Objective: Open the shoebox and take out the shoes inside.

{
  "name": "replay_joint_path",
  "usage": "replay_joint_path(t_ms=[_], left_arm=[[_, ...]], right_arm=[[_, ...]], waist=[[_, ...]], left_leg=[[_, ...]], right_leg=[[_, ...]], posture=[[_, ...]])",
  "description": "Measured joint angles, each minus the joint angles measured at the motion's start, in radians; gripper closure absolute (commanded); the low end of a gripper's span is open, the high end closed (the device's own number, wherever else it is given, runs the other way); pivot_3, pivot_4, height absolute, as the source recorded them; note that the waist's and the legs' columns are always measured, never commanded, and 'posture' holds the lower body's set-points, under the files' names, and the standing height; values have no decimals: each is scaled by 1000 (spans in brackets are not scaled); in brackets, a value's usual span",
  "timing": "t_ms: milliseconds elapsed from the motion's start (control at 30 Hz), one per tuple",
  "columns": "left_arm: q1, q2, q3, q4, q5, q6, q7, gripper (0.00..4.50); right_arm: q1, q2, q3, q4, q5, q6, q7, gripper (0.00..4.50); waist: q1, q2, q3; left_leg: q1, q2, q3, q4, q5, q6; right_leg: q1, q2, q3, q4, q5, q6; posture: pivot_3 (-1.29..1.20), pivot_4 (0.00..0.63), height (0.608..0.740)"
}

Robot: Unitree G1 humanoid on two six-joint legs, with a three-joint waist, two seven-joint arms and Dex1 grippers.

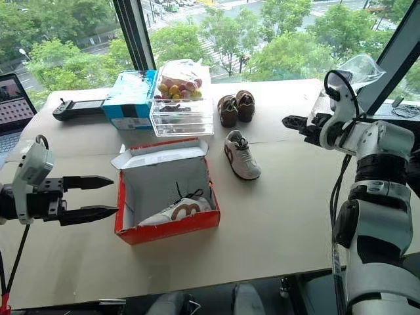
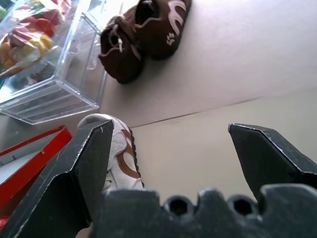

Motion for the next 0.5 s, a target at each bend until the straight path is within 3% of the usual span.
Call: replay_joint_path(t_ms=[133, 200, 333, 500], left_arm=[[0, 0, 3, -6, 0, 3, 8, 0], [0, 0, 3, -7, 0, 3, 13, 0], [1, -5, 3, -21, -1, 4, 26, 0], [22, -16, 6, -33, 0, 4, 41, 0]], right_arm=[[63, -5, 254, -386, 28, -53, 297, 41], [73, -6, 340, -477, 43, -53, 388, 41], [70, 38, 458, -512, 48, -50, 491, 41], [69, 108, 559, -364, -7, -38, 517, 41]], waist=[[9, 0, 0], [24, 0, 0], [49, 0, 0], [56, 0, 0]], left_leg=[[-1, 2, 0, 1, 0, 0], [-2, 1, 0, 2, -1, 1], [-2, 1, -1, 4, -1, 1], [-1, 0, -1, 5, 1, -3]], right_leg=[[0, 1, -2, 1, 0, 0], [0, 0, -2, 1, 0, 0], [1, -1, -4, 1, 0, 0], [1, -1, -4, 0, 0, -1]], posture=[[0, 150, 740], [0, 150, 740], [0, 150, 740], [0, 150, 740]])
